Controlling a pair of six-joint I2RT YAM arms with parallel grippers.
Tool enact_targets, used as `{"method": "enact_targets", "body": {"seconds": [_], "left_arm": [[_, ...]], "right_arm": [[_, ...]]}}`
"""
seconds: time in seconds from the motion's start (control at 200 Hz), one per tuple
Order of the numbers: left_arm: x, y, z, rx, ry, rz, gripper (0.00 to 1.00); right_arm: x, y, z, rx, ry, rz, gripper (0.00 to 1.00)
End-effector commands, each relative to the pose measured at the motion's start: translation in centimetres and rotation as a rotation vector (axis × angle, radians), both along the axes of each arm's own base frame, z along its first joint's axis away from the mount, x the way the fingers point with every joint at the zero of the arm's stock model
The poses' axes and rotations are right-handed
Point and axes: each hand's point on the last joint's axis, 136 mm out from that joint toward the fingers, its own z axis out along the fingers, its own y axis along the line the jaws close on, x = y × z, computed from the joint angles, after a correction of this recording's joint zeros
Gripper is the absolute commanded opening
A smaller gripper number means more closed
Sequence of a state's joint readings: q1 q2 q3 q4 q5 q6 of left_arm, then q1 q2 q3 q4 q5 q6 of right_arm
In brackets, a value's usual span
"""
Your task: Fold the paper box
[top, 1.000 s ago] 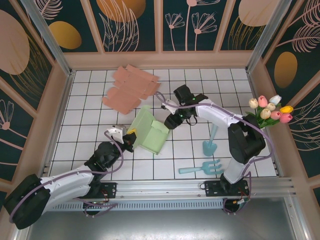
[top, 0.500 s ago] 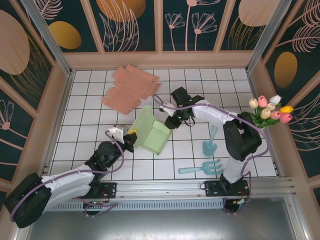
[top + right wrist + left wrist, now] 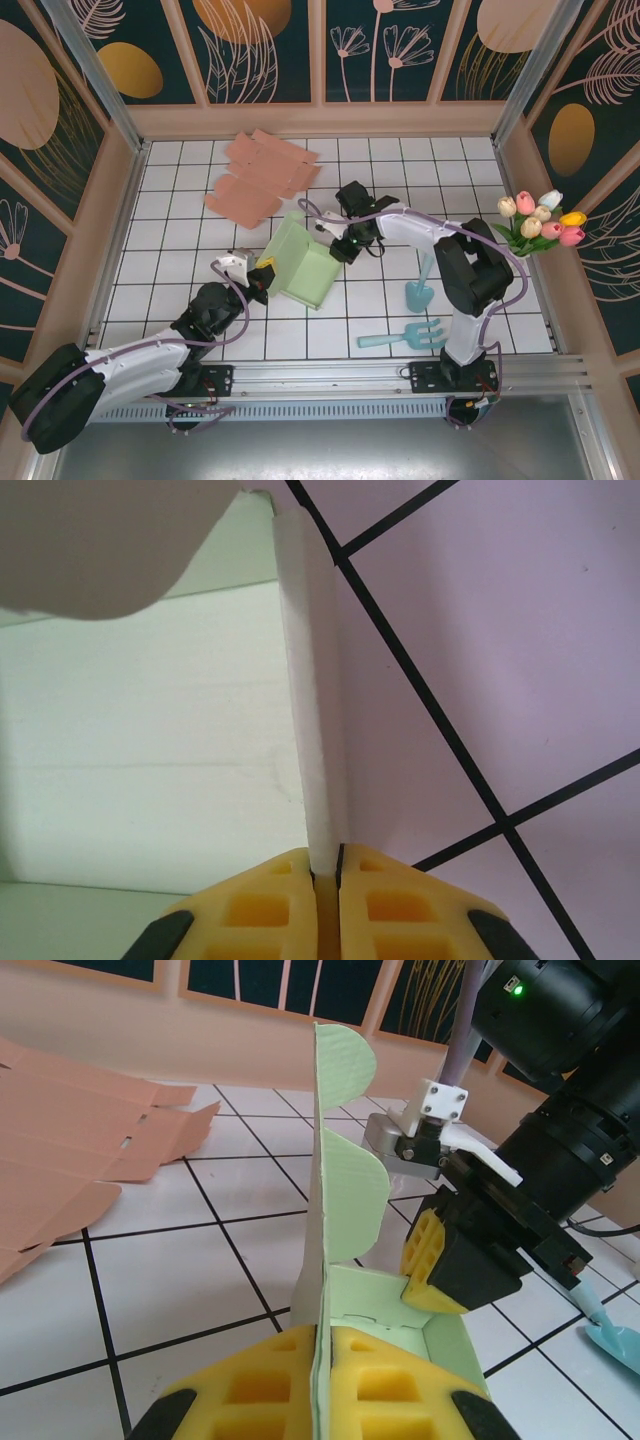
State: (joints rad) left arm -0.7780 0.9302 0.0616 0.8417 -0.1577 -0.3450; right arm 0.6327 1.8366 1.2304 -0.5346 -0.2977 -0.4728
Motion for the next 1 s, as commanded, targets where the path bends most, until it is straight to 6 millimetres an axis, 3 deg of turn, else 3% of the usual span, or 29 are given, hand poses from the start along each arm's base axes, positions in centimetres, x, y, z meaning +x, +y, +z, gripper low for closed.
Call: {"method": "enact_targets", "body": {"seconds": [0.0, 0.285, 0.525, 0.681, 0.866, 0.996], "left_arm": [[0.1, -0.5, 0.8, -0.017, -0.011, -0.012, 0.0], [0.6, -0.3, 0.5, -0.021, 0.012, 0.014, 0.0], [1.1, 0.4, 0.2, -0.022, 0.043, 0.069, 0.0], [1.2, 0.5, 0.2, -0.031, 0.061, 0.082, 0.0], [1.3, 0.5, 0.2, -0.032, 0.065, 0.087, 0.0], [1.4, 0.2, 0.1, -0.027, 0.07, 0.077, 0.0]], "right_arm": [[-1.2, 0.1, -2.0, -0.064, 0.004, 0.019, 0.09], [-1.3, 0.3, -4.0, -0.23, -0.156, 0.02, 0.06], [2.0, -2.0, -3.7, -0.509, -0.617, -0.08, 0.0], [2.9, -2.3, -2.8, -0.539, -0.783, -0.112, 0.0], [0.9, -1.1, -5.0, -0.54, -0.762, 0.024, 0.0], [-0.3, 0.5, -5.4, -0.458, -0.697, 0.061, 0.0]]}}
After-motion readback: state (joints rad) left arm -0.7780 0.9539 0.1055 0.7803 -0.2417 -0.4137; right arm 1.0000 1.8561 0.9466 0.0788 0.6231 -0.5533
